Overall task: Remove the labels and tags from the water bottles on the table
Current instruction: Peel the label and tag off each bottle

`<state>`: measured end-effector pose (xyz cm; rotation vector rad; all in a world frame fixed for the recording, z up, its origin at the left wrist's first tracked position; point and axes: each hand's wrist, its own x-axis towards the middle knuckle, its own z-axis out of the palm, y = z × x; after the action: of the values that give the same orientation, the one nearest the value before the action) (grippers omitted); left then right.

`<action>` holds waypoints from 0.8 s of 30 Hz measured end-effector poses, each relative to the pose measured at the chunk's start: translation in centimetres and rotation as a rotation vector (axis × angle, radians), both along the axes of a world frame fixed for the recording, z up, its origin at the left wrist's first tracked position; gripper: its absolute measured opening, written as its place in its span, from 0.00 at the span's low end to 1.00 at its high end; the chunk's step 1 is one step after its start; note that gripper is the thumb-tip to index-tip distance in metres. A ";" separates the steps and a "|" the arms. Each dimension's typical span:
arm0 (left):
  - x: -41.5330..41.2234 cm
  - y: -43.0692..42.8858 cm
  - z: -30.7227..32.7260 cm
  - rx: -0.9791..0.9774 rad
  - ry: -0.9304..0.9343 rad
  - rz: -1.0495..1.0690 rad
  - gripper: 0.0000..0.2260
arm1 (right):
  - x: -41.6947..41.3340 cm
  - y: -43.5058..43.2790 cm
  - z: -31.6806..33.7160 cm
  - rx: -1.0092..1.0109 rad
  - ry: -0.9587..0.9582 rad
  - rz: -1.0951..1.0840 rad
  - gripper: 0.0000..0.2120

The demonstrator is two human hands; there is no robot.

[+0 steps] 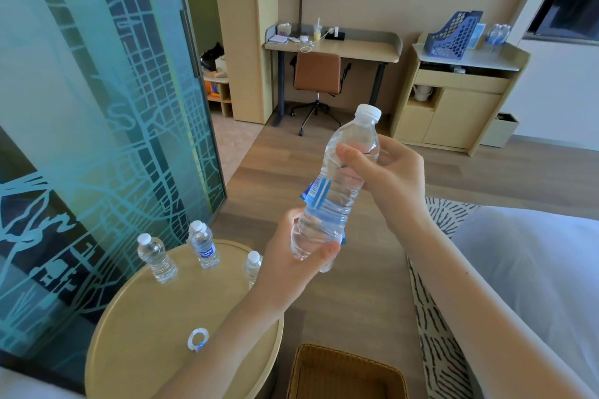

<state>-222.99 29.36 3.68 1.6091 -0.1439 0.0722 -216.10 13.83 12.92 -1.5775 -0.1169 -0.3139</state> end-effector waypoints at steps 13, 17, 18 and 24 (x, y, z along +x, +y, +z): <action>3.1 3.8 5.5 0.222 -0.244 0.091 0.16 | -0.1 -1.4 0.6 0.024 -0.042 0.079 0.19; 4.7 3.6 7.2 0.298 -0.222 -0.106 0.17 | -0.4 -1.3 0.4 0.024 -0.035 0.104 0.19; 4.9 3.4 7.4 0.321 -0.211 -0.145 0.17 | -0.5 -1.3 0.4 0.022 -0.038 0.110 0.18; 5.5 2.6 7.2 0.374 -0.167 -0.208 0.17 | -0.7 -1.5 0.1 0.027 -0.041 0.104 0.16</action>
<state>-217.53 31.92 10.92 1.9503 -0.4764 0.0184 -216.83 12.38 12.98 -1.5328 -0.2248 -0.2653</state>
